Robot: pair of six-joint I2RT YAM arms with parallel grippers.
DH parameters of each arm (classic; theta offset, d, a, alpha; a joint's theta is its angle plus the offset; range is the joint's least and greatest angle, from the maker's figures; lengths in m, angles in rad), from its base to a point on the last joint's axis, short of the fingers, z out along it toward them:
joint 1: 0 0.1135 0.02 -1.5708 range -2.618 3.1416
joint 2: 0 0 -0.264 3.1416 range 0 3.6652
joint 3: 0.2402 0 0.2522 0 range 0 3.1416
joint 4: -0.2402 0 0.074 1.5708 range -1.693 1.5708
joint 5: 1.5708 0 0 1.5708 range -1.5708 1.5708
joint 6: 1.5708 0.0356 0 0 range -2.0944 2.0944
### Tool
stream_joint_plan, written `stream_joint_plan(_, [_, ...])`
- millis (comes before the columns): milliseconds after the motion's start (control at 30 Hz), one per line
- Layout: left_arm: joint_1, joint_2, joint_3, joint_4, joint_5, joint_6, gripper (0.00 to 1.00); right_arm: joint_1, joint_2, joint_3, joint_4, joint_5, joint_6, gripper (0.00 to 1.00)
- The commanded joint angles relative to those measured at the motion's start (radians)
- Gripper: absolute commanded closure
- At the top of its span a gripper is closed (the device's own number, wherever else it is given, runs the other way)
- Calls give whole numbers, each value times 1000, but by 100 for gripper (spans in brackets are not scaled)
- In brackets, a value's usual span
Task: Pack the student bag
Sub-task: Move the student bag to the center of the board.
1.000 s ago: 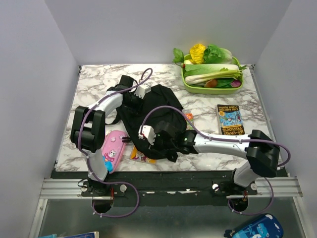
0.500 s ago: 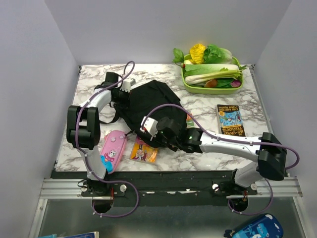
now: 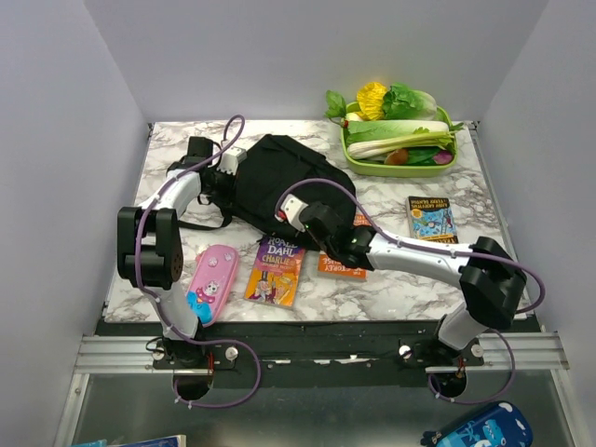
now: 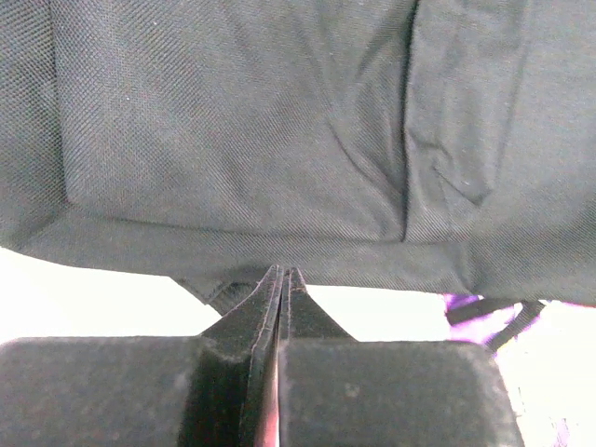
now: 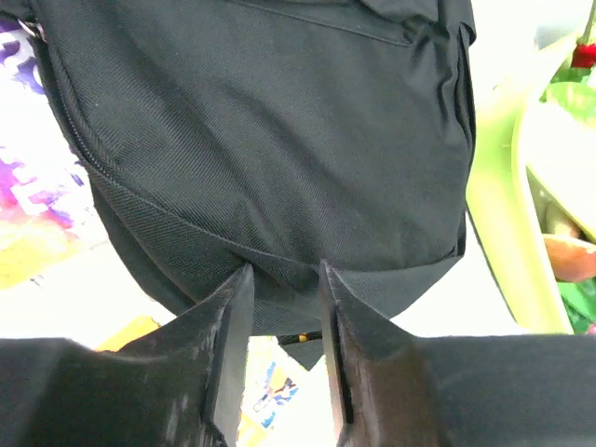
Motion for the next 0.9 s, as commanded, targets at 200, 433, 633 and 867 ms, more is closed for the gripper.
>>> stream_joint_plan(200, [0,-94,-15,-87,67,92,89,5,-163,-72,145,-377,-16,0])
stream_joint_plan(433, [0,-100,-27,-82,75,97,90,11,-74,-16,228,-590,-135,14])
stream_joint_plan(633, [8,-78,6,-91,98,58,94,20,105,130,161,-604,-173,31])
stream_joint_plan(867, [26,-52,57,-119,116,43,93,31,193,168,195,-624,-221,35])
